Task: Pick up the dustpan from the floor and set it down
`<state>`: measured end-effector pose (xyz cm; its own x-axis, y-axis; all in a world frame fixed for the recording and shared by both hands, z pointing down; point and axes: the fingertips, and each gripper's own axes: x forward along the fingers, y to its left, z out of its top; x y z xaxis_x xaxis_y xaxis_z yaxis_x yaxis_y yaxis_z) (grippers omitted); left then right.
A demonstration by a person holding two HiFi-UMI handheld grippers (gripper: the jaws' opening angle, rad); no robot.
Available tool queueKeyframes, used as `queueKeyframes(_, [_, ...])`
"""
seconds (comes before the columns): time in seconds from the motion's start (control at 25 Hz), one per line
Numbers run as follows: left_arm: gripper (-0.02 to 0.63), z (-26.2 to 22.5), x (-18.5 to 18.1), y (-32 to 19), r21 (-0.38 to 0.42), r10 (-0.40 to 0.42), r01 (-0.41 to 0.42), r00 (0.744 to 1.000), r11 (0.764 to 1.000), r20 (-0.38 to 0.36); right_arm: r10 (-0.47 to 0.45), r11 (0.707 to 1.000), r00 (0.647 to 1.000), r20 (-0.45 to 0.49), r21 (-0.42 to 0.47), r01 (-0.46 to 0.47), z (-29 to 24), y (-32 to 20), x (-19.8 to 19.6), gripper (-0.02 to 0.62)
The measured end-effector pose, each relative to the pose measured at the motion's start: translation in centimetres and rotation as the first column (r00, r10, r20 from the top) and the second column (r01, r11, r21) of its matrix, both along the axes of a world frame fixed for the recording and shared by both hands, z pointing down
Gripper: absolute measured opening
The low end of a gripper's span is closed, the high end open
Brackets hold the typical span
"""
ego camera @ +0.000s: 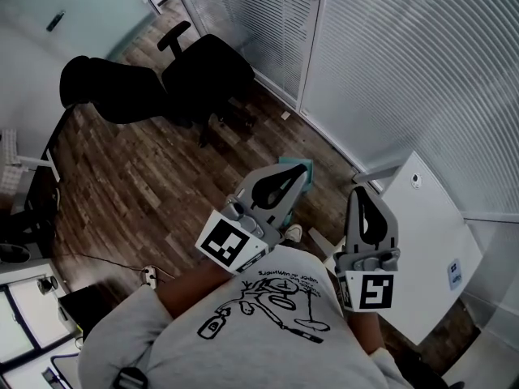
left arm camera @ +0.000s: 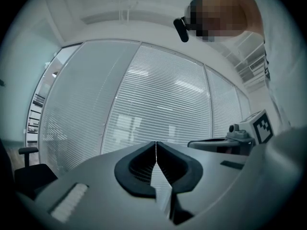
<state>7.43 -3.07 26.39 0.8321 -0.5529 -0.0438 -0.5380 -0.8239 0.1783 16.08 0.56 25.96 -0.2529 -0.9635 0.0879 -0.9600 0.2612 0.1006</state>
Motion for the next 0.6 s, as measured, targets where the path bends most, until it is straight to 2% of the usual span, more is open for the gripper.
queueKeyframes(0.28, [0.002, 0.4, -0.4, -0.2, -0.007, 0.002, -0.002, 1.0, 1.0, 0.017, -0.031, 0.999, 0.999, 0.017, -0.041, 0.032, 1.7, -0.4, -0.7, 0.008])
queueKeyframes(0.6, [0.002, 1.3, -0.8, -0.6, -0.027, 0.006, -0.005, 1.0, 1.0, 0.029, -0.053, 0.989, 0.997, 0.064, -0.136, 0.061, 5.3, -0.7, -1.1, 0.009])
